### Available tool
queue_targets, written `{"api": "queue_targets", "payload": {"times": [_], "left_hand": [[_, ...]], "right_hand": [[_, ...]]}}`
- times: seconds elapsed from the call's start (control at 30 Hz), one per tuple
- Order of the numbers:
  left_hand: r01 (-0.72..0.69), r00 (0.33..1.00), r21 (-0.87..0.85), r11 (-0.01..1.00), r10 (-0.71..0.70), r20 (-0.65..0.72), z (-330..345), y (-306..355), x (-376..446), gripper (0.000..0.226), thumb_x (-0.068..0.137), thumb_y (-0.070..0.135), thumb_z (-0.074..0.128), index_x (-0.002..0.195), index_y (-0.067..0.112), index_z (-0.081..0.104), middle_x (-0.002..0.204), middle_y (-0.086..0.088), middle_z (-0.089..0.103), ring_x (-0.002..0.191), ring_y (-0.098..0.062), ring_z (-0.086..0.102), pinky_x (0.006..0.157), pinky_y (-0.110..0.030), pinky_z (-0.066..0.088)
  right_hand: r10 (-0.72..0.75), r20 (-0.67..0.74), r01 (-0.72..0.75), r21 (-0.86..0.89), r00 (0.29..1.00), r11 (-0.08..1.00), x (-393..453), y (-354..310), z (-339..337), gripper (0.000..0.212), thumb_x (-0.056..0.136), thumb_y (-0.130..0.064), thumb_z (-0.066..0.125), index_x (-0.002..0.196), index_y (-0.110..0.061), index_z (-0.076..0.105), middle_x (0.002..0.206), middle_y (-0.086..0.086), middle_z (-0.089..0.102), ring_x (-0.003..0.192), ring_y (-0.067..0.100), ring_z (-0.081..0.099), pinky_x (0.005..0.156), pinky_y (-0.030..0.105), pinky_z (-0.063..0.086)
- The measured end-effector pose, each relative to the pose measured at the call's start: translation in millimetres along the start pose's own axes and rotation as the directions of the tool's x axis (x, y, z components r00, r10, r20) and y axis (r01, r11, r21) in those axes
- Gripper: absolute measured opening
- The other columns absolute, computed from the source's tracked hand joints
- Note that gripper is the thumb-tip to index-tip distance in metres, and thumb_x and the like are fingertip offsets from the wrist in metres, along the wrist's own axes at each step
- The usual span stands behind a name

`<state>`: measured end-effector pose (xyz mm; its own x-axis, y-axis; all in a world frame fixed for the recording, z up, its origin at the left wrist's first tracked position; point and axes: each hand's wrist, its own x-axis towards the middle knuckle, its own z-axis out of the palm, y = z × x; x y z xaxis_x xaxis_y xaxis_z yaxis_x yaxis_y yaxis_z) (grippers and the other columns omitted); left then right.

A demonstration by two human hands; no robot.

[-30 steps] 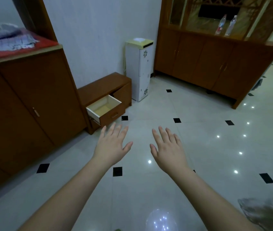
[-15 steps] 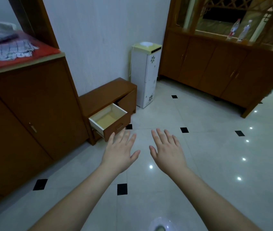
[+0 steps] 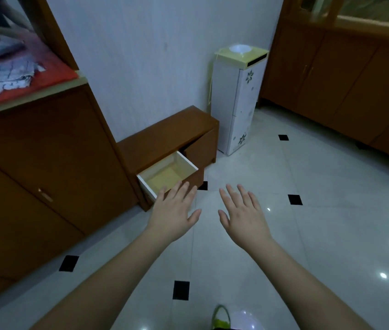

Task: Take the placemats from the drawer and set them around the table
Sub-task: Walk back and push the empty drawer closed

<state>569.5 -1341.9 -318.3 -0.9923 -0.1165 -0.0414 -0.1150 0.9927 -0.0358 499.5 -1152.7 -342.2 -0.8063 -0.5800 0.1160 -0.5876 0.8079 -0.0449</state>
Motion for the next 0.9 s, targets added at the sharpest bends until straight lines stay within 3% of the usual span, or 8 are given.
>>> {"api": "queue_targets", "payload": {"times": [0.23, 0.37, 0.43, 0.6, 0.9], "left_hand": [[0.076, 0.996, -0.009, 0.997, -0.076, 0.044, 11.1, -17.3, 81.0, 0.069, 0.097, 0.06, 0.01, 0.157, 0.026, 0.014, 0.165, 0.0, 0.015, 0.152, -0.019, 0.006, 0.121, -0.045, 0.004], [0.132, 0.989, -0.032, 0.991, -0.13, 0.067, 28.9, -46.7, 116.5, 0.087, 0.082, 0.064, -0.008, 0.157, 0.026, 0.015, 0.164, 0.0, 0.018, 0.152, -0.019, 0.009, 0.121, -0.047, 0.007], [0.147, 0.987, -0.044, 0.988, -0.144, 0.071, 40.0, -63.3, 134.5, 0.086, 0.084, 0.065, -0.005, 0.157, 0.026, 0.018, 0.163, -0.001, 0.022, 0.152, -0.02, 0.013, 0.121, -0.048, 0.01], [0.182, 0.983, -0.118, 0.976, -0.185, -0.014, 64.9, -106.1, 181.6, 0.069, 0.092, 0.057, 0.024, 0.147, 0.02, 0.044, 0.15, -0.006, 0.047, 0.143, -0.026, 0.038, 0.115, -0.051, 0.027], [0.254, 0.962, -0.196, 0.947, -0.269, -0.049, 80.4, -196.2, 260.0, 0.067, 0.094, 0.051, 0.027, 0.153, 0.019, 0.033, 0.157, -0.004, 0.036, 0.148, -0.023, 0.026, 0.118, -0.048, 0.021]], "right_hand": [[-0.066, 0.029, 0.064, 0.05, 0.997, 0.997, 102.8, 38.3, 16.7, 0.06, 0.09, -0.042, 0.031, 0.138, -0.013, 0.054, 0.14, 0.008, 0.056, 0.132, 0.033, 0.049, 0.108, 0.048, 0.038], [-0.119, 0.063, 0.114, 0.071, 0.991, 0.991, 149.0, 33.7, 37.0, 0.06, 0.09, -0.043, 0.031, 0.137, -0.014, 0.055, 0.139, 0.008, 0.056, 0.131, 0.032, 0.05, 0.106, 0.048, 0.04], [-0.145, 0.08, 0.139, 0.07, 0.986, 0.988, 172.7, 30.8, 48.7, 0.06, 0.09, -0.044, 0.031, 0.137, -0.014, 0.055, 0.139, 0.007, 0.056, 0.13, 0.032, 0.051, 0.106, 0.047, 0.04], [-0.228, 0.099, 0.222, 0.072, 0.969, 0.972, 240.2, 13.4, 70.7, 0.059, 0.09, -0.043, 0.034, 0.137, -0.015, 0.055, 0.14, 0.005, 0.056, 0.131, 0.031, 0.049, 0.107, 0.047, 0.039], [-0.238, 0.138, 0.224, 0.105, 0.961, 0.969, 349.6, -16.6, 94.3, 0.06, 0.09, -0.038, 0.034, 0.145, -0.016, 0.043, 0.149, 0.005, 0.045, 0.138, 0.03, 0.04, 0.11, 0.047, 0.035]]}}
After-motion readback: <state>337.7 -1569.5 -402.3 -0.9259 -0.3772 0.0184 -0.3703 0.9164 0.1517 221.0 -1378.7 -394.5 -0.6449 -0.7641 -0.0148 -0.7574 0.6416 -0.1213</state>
